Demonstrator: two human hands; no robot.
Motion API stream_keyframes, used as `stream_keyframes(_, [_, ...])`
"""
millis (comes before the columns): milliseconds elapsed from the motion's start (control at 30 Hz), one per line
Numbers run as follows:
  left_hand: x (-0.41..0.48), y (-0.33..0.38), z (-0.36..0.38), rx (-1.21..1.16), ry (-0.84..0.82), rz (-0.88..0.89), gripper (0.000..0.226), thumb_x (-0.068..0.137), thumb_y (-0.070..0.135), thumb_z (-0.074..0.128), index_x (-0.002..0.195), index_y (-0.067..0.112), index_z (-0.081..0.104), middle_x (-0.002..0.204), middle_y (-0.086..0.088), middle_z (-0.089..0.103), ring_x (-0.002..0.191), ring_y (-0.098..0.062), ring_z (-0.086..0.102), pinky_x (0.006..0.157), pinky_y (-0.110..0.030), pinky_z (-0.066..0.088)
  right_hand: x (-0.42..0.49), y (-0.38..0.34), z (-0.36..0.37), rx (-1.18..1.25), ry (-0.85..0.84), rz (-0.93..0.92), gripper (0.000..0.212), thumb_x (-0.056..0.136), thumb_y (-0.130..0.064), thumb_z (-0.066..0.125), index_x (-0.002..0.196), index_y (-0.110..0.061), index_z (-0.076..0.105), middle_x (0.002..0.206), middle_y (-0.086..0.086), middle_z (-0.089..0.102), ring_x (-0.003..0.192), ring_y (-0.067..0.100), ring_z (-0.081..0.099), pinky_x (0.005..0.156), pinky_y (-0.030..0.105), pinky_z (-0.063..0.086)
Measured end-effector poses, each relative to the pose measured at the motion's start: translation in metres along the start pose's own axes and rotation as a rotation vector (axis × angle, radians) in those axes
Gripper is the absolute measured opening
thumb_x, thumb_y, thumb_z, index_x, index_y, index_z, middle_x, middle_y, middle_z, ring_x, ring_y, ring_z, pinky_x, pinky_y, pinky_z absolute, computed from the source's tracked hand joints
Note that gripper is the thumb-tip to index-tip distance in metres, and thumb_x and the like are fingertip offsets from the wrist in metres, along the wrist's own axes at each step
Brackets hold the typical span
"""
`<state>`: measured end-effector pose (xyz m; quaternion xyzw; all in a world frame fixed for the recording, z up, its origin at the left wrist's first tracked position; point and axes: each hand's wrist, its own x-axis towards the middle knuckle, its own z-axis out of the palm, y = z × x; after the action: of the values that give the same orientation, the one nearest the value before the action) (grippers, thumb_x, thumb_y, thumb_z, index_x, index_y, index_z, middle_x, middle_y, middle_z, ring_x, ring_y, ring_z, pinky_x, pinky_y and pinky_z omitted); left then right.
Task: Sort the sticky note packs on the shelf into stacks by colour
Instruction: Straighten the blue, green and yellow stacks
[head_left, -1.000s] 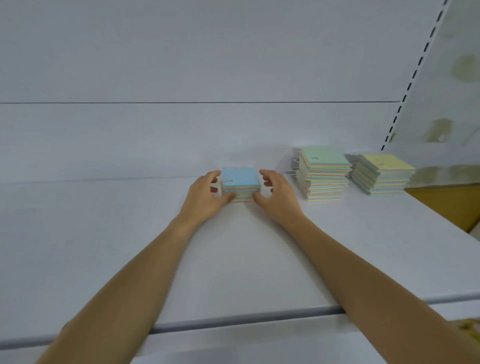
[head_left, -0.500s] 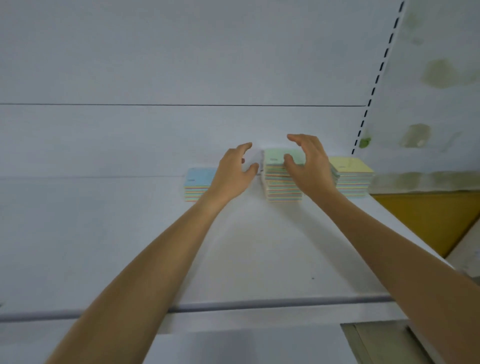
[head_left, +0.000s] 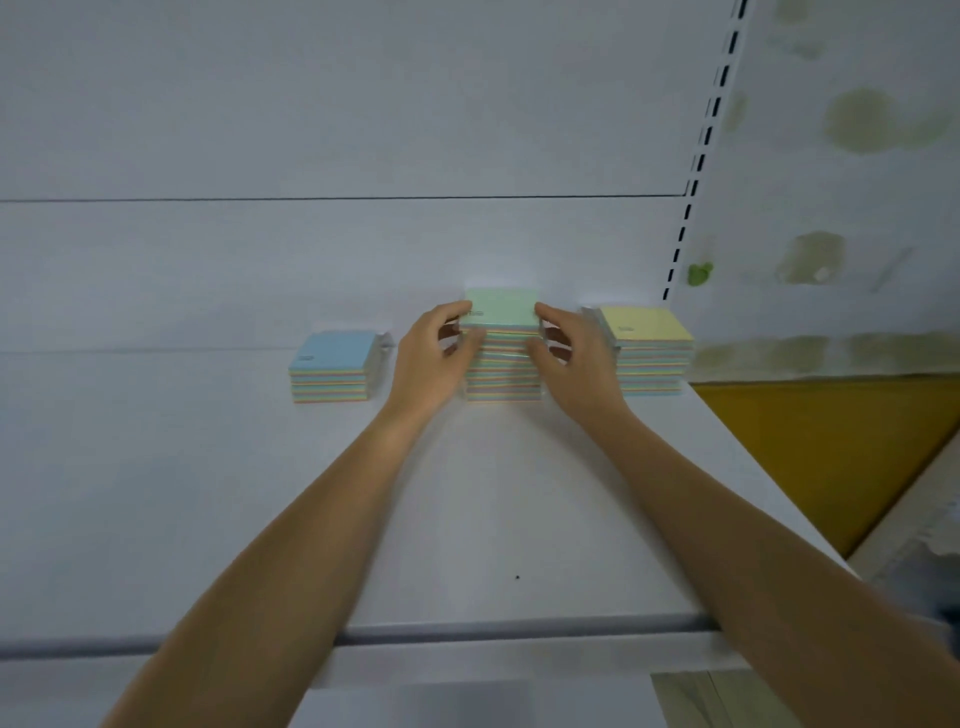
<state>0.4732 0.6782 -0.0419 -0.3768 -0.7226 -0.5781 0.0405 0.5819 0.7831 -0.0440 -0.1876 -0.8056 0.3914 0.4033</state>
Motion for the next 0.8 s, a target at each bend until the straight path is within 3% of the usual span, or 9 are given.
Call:
stream_keyframes(233, [-0.003, -0.001, -0.002, 0.024, -0.001, 0.052, 0.038, 0.087, 0.013, 0.06, 0.123, 0.006, 0.055, 0.125, -0.011, 0.059, 0.103, -0.012, 0.057, 0.077, 0.007, 0.037, 0.003, -0.002, -0.004, 0.111, 0.003, 0.101, 0.037, 0.089, -0.009, 0.056, 0.125, -0.004, 0.053, 0.125, 0.01, 0.06, 0.11, 0.017, 0.059, 0.097, 0.021, 0.044])
stream_keyframes(300, [-0.004, -0.001, -0.002, -0.042, -0.033, 0.042, 0.045, 0.083, 0.01, 0.064, 0.125, 0.005, 0.051, 0.124, -0.009, 0.058, 0.106, -0.016, 0.057, 0.086, -0.006, 0.046, 0.0, 0.0, -0.003, 0.07, -0.025, 0.077, 0.043, 0.087, -0.01, 0.059, 0.129, -0.008, 0.049, 0.124, 0.007, 0.058, 0.108, 0.013, 0.055, 0.096, 0.017, 0.042])
stream_keyframes(400, [-0.01, 0.0, -0.002, -0.089, -0.09, -0.012, 0.055, 0.078, 0.007, 0.069, 0.128, 0.007, 0.046, 0.114, 0.001, 0.054, 0.103, -0.012, 0.054, 0.092, -0.024, 0.048, -0.005, 0.001, -0.004, -0.002, -0.101, 0.035, 0.054, 0.085, -0.009, 0.062, 0.135, -0.011, 0.041, 0.116, -0.006, 0.049, 0.106, 0.005, 0.046, 0.082, -0.005, 0.034])
stream_keyframes(500, [-0.011, -0.002, -0.004, -0.103, -0.117, -0.018, 0.056, 0.077, 0.004, 0.07, 0.127, 0.007, 0.046, 0.11, 0.003, 0.054, 0.103, -0.012, 0.054, 0.095, -0.027, 0.047, -0.005, 0.002, -0.007, -0.011, -0.107, 0.041, 0.056, 0.086, -0.008, 0.06, 0.137, -0.011, 0.039, 0.114, -0.007, 0.048, 0.107, 0.004, 0.046, 0.086, 0.002, 0.034])
stream_keyframes(600, [-0.011, -0.004, -0.004, -0.129, -0.099, -0.039, 0.055, 0.076, 0.004, 0.07, 0.127, 0.007, 0.046, 0.112, -0.003, 0.057, 0.104, -0.014, 0.055, 0.097, -0.03, 0.047, -0.006, 0.004, -0.006, 0.013, -0.087, 0.055, 0.054, 0.085, -0.007, 0.061, 0.135, -0.013, 0.042, 0.11, -0.004, 0.052, 0.105, 0.004, 0.049, 0.08, -0.005, 0.036])
stream_keyframes(800, [-0.013, -0.003, -0.003, -0.149, -0.053, -0.046, 0.053, 0.077, 0.009, 0.071, 0.126, 0.009, 0.049, 0.108, 0.003, 0.055, 0.101, -0.009, 0.054, 0.093, -0.021, 0.046, -0.008, 0.002, -0.006, 0.023, -0.055, 0.049, 0.048, 0.086, -0.009, 0.061, 0.131, -0.013, 0.047, 0.109, 0.0, 0.055, 0.102, 0.007, 0.052, 0.092, 0.019, 0.039])
